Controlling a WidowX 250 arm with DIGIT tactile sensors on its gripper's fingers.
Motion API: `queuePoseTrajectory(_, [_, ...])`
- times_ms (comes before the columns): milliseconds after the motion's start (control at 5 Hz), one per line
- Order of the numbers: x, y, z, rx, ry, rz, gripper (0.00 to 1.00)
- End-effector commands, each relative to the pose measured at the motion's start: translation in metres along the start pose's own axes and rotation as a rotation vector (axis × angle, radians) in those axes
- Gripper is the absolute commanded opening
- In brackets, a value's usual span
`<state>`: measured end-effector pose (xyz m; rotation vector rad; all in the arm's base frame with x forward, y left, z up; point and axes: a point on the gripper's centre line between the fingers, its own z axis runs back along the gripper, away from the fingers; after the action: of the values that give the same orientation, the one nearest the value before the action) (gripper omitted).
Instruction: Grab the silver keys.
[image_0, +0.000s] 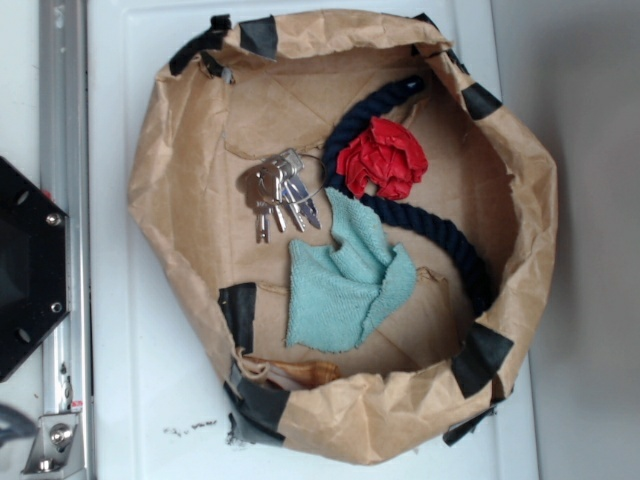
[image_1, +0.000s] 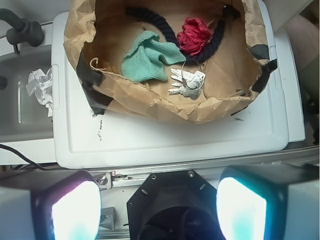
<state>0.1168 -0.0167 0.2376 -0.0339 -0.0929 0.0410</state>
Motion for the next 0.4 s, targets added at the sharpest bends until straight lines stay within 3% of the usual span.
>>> queuePoseTrajectory(0, [0.0,0.0,0.0,0.0,0.0,0.0,1.0])
queuePoseTrajectory(200, [0.048,-0.013,-0.022,0.046,0.018,0.031,1.0])
